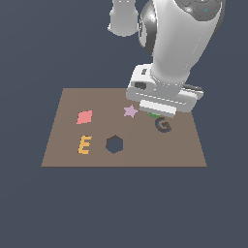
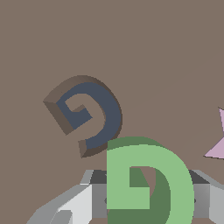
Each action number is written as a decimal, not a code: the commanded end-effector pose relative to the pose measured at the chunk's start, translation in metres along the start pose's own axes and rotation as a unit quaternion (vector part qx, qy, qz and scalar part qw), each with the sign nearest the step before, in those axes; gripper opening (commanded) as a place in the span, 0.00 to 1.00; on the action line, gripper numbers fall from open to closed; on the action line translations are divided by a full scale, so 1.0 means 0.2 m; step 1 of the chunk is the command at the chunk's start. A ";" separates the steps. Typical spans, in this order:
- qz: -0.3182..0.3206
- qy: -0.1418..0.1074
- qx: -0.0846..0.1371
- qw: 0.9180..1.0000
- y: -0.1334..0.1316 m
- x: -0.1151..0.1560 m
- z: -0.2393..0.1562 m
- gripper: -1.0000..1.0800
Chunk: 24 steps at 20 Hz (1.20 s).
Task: Insert a designated object into the corresponding slot on a board.
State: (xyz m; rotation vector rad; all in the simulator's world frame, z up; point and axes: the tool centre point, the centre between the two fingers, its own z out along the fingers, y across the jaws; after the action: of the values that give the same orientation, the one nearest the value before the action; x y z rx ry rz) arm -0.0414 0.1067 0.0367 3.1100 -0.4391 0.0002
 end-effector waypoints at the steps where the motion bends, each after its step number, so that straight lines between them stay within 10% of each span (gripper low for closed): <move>1: -0.050 0.000 0.000 0.999 -0.02 0.05 0.00 0.00; 24: -0.294 0.000 0.000 0.956 -0.18 0.23 -0.02 0.00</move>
State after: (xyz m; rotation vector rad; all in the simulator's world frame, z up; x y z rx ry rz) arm 0.0120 0.1287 0.0403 3.1041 0.4788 -0.0004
